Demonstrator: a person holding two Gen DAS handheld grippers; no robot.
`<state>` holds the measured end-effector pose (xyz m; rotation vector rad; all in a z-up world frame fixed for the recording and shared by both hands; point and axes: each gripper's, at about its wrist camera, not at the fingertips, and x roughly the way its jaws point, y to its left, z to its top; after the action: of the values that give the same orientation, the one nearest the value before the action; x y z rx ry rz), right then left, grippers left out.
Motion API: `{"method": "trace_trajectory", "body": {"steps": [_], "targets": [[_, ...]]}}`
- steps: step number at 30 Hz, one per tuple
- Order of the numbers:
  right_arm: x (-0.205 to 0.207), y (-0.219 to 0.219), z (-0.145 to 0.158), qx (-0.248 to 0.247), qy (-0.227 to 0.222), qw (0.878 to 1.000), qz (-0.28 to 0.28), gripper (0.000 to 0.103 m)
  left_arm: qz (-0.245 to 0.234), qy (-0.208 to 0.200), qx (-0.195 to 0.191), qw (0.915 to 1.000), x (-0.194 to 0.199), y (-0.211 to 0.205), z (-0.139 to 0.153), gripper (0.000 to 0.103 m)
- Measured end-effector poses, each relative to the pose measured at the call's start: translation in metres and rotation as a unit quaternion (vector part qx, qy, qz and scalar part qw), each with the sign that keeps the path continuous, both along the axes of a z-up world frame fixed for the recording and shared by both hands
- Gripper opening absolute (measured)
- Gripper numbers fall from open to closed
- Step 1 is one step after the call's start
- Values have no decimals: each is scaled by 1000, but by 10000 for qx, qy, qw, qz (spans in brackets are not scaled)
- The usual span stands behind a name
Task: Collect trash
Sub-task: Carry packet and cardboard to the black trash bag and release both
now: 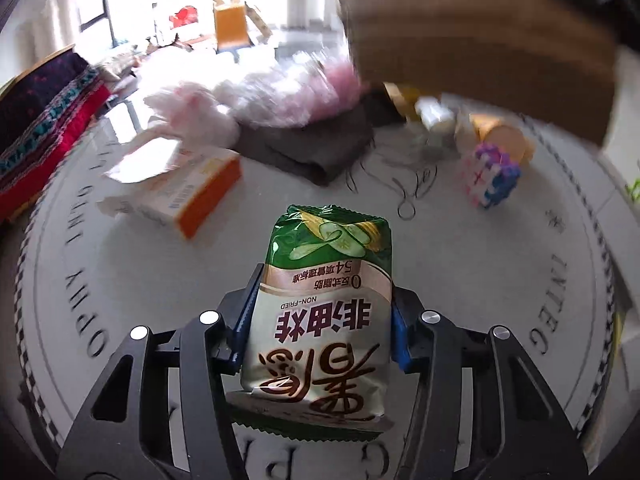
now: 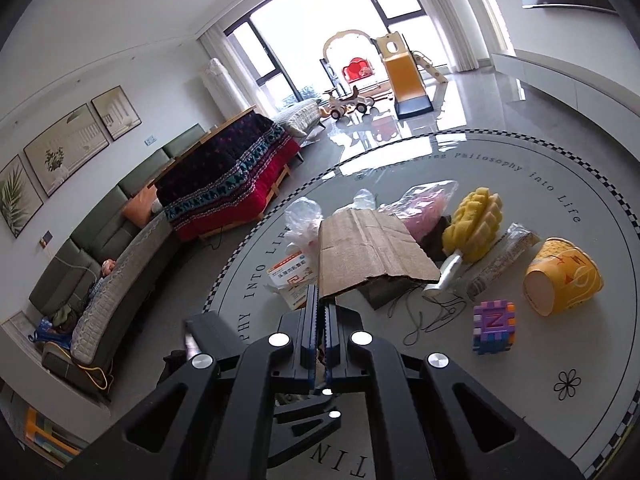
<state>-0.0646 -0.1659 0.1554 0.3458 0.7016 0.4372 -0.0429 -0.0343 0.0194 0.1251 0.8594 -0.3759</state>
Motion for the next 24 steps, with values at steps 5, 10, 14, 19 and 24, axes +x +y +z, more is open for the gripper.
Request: {"method": "trace_trajectory", "body": {"steps": [5,10,14,19,24], "targets": [[-3,40,1,-40,-27,9993,364,3,461,-256,-192,9984,-25,51,23,51],[-7,100,0,-18,-41,9957,927,3,1056,-369,-239,9934,-55,114,31,51],[-10,159,-1,27,38,9884,1520,3,1590,-442,-246,9860,-82,163,36,51],[-20,241,-4,-11,134,9717,2359,3,2654,-474,-364,9623,-123,249,35,51],[-35,330,-12,-194,247,9475,3183,3,3787,-385,-243,9244,-162,334,22,51]]}}
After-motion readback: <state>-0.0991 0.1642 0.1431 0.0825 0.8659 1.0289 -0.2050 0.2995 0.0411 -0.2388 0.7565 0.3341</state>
